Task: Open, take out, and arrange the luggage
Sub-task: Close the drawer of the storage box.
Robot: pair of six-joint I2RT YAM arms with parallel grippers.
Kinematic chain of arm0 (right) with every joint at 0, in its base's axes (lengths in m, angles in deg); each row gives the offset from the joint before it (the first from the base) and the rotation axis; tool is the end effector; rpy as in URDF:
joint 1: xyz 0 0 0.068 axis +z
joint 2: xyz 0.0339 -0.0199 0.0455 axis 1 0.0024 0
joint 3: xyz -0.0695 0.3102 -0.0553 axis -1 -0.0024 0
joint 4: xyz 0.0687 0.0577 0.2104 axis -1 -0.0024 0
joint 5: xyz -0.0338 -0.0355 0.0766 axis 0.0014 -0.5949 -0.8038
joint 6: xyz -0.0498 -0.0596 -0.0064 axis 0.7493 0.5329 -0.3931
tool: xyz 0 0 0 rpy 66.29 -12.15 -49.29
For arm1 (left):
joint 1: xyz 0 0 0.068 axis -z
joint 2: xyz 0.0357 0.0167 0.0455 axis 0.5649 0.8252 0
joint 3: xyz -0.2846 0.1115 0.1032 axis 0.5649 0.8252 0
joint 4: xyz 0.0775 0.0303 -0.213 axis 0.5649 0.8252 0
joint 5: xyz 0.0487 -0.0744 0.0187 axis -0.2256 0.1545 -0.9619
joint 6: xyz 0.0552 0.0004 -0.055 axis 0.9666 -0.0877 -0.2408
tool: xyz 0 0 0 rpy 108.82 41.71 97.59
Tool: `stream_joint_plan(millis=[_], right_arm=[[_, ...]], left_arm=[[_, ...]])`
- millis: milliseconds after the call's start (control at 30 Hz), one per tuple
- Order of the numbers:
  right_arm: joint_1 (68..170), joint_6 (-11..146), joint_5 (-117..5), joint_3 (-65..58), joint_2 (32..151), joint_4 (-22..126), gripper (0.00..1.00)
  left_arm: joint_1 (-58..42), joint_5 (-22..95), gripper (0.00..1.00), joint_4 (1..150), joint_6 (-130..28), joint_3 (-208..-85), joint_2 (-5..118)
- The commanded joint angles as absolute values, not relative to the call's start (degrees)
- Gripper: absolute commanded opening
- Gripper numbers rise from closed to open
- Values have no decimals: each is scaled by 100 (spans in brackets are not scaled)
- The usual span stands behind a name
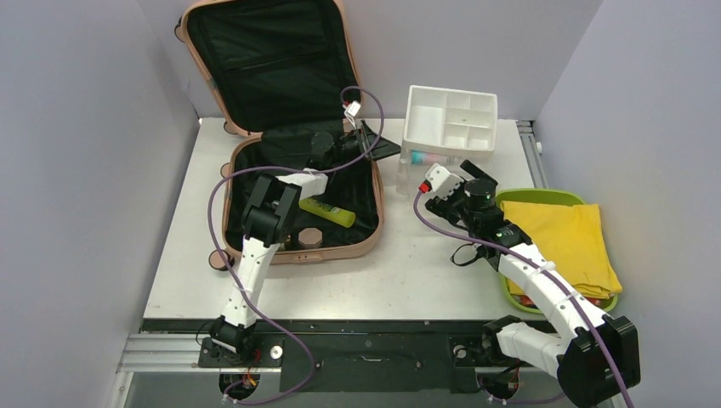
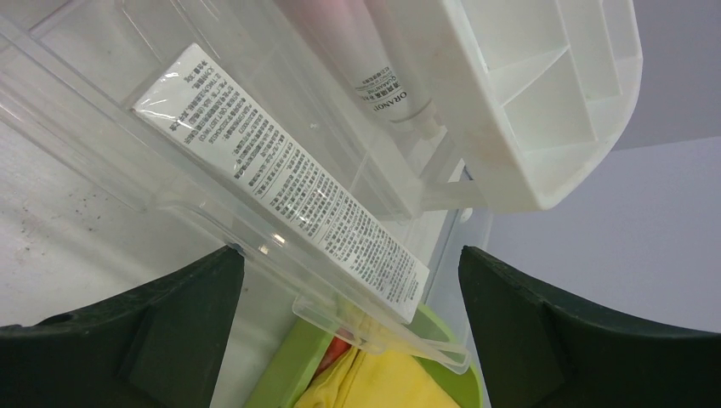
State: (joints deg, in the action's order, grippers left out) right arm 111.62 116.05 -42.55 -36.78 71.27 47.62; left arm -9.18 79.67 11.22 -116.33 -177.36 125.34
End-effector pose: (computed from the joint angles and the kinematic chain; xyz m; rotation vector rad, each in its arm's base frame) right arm 0.2013 0.0728 0.3223 -0.9954 1.7361 -0.3320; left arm 0.5007 -0.2932 0.2512 0.3084 1.5868 -1.9663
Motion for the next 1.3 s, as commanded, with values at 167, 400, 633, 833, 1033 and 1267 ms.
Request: stream_joint_plan(millis=[167, 400, 633, 833, 1033, 1267], right_arm=[[11130, 11434, -4327, -3344, 7096, 5507, 91], [11118, 11160, -4156, -3169, 7319, 5541, 91], [11139, 10752, -3979, -2894, 7519, 5563, 90], [11125, 10763, -3845, -2970, 7393, 5589, 90], [11120, 10685, -4003, -3039, 7366, 5618, 90], [11114, 10660, -4165, -3065, 7417, 5568, 90]], left_arm=[[-873, 8177, 96, 1134, -11586, -17663, 11949], [-811, 8166, 96, 534, -11961, -16982, 11635], [-691, 8269, 96, 415, -11897, -16844, 11678], [-1026, 8168, 96, 159, -12162, -17219, 11615], [-1287, 8127, 96, 930, -11475, -17620, 11476], [-1211, 8283, 96, 1752, -10790, -18553, 11844]])
